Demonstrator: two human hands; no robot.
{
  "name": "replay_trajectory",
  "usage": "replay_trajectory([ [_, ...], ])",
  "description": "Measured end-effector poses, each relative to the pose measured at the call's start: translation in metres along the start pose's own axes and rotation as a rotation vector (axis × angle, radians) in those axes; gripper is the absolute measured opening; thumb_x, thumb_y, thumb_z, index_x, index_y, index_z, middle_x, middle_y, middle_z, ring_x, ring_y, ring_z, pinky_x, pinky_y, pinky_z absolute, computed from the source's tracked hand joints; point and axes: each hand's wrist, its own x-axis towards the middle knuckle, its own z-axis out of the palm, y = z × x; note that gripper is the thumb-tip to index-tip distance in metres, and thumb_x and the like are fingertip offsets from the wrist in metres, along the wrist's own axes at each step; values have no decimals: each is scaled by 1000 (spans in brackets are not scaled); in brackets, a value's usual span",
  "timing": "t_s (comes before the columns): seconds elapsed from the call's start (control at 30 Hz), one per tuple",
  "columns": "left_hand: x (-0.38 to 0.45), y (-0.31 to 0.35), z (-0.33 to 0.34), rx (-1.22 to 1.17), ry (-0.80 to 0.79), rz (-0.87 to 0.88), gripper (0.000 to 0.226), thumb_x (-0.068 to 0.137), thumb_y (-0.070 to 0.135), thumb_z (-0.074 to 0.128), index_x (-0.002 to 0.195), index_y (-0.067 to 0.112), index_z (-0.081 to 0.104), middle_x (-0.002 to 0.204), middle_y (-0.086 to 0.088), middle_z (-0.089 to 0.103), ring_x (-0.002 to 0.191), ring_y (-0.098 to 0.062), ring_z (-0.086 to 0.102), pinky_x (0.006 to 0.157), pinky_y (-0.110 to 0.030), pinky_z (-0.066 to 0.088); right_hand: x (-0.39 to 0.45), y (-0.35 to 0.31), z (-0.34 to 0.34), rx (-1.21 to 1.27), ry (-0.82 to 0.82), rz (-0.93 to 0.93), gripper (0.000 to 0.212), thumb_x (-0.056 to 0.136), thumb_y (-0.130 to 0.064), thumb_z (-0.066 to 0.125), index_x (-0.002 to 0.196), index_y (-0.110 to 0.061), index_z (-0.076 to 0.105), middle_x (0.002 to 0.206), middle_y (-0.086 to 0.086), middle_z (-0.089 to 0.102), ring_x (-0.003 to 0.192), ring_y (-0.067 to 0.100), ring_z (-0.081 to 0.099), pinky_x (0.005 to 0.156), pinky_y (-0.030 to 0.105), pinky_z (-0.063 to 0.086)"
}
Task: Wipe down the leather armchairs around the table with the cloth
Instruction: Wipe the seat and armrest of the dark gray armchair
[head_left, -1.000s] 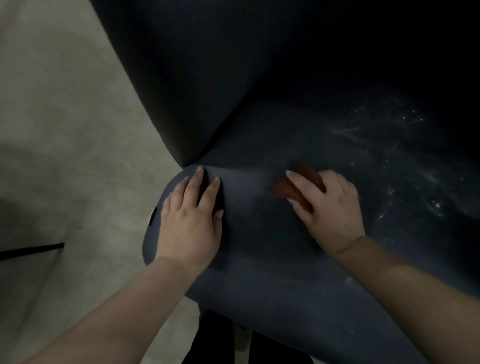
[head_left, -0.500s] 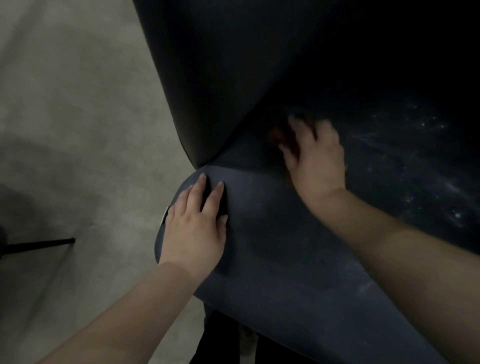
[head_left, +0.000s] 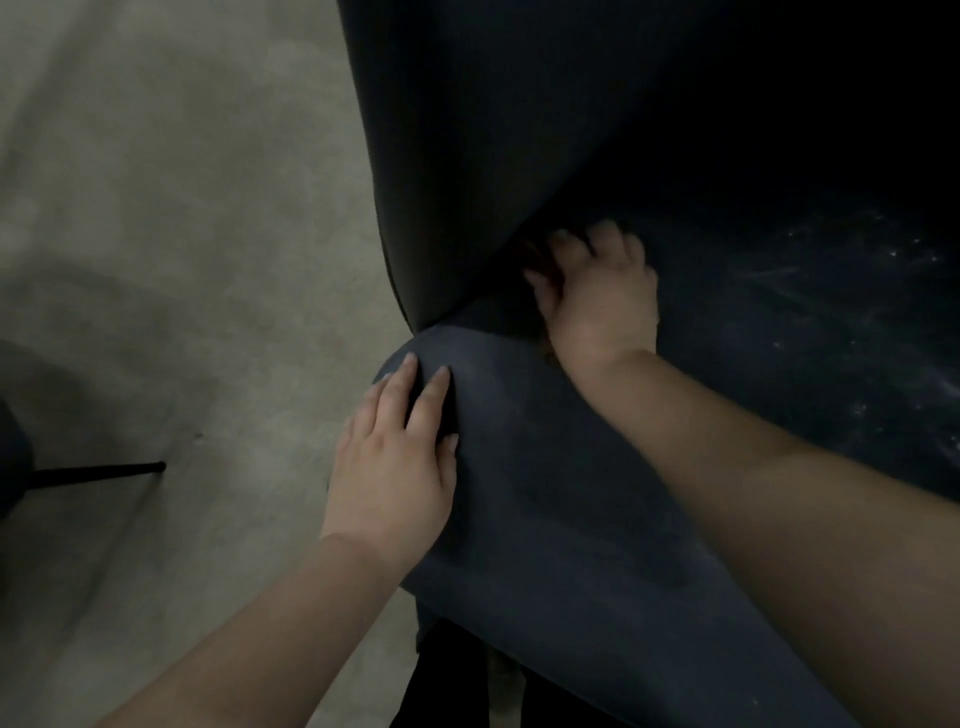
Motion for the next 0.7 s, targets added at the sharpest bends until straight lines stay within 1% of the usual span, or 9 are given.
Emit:
replay_trajectory([
  [0.07, -2, -4, 2, 4, 0, -46, 61, 94, 42, 38, 150, 21, 27, 157, -6, 23, 140, -28, 27, 114, -43, 27, -2, -9, 4, 27, -22, 3, 48, 96, -40, 51, 138, -18, 50, 128, 16, 49, 110, 35, 45, 81, 39, 37],
  [0.17, -5, -8, 1, 16, -13, -72, 65, 93, 46, 37, 151, 18, 24, 157, -5, 21, 141, -27, 24, 117, -39, 21, -54, -22, -3, 68, -87, -272, 49, 85, -35, 67, 132, -21, 58, 114, 15, 57, 96, 35, 55, 74, 39, 42],
  [0.27, -9, -6, -1, 37, -32, -53, 67, 93, 46, 39, 151, 17, 23, 158, -5, 19, 141, -26, 24, 116, -38, 21, -83, -6, -16, 51, -191, -502, 58, 70, -28, 80, 125, -22, 64, 100, 11, 61, 83, 33, 58, 68, 38, 45],
  [0.33, -11, -5, -2, 46, -46, -44, 68, 93, 48, 37, 151, 18, 21, 159, -4, 17, 142, -25, 22, 117, -37, 21, -59, 10, -17, -7, -134, -403, 55, 75, -26, 77, 127, -20, 63, 103, 17, 60, 86, 38, 57, 69, 41, 45],
  [0.4, -11, -5, -1, 56, -51, -40, 68, 93, 49, 36, 152, 19, 20, 159, -3, 15, 142, -24, 20, 116, -36, 20, -28, 17, -15, -39, -40, -148, 48, 89, -34, 63, 135, -22, 57, 117, 21, 56, 99, 41, 52, 77, 42, 42],
  [0.47, -11, -6, -2, 54, -49, -36, 66, 94, 47, 36, 152, 20, 20, 159, -3, 15, 142, -23, 20, 116, -36, 21, -24, 8, -8, -39, -57, -38, 49, 94, -39, 54, 140, -24, 50, 128, 19, 51, 106, 39, 50, 81, 41, 40],
  [0.53, -11, -8, -3, 32, -51, -30, 65, 94, 44, 38, 151, 20, 21, 158, -3, 17, 141, -24, 21, 116, -38, 24, -50, -10, -4, -7, -100, -106, 50, 91, -40, 58, 138, -23, 52, 122, 19, 54, 98, 38, 54, 76, 40, 43],
  [0.63, -15, -12, -4, 34, -60, -8, 62, 94, 37, 43, 151, 19, 24, 158, -6, 20, 139, -28, 25, 114, -39, 27, -115, -24, -10, 78, -172, -265, 56, 71, -36, 79, 124, -23, 66, 96, 12, 61, 74, 31, 60, 61, 35, 47],
  [0.7, -20, -16, -5, 44, -66, 10, 61, 94, 34, 44, 151, 19, 25, 157, -7, 21, 138, -28, 26, 113, -40, 28, -145, -20, -17, 91, -228, -412, 62, 62, -36, 84, 121, -26, 67, 88, 7, 60, 70, 26, 59, 57, 32, 44],
])
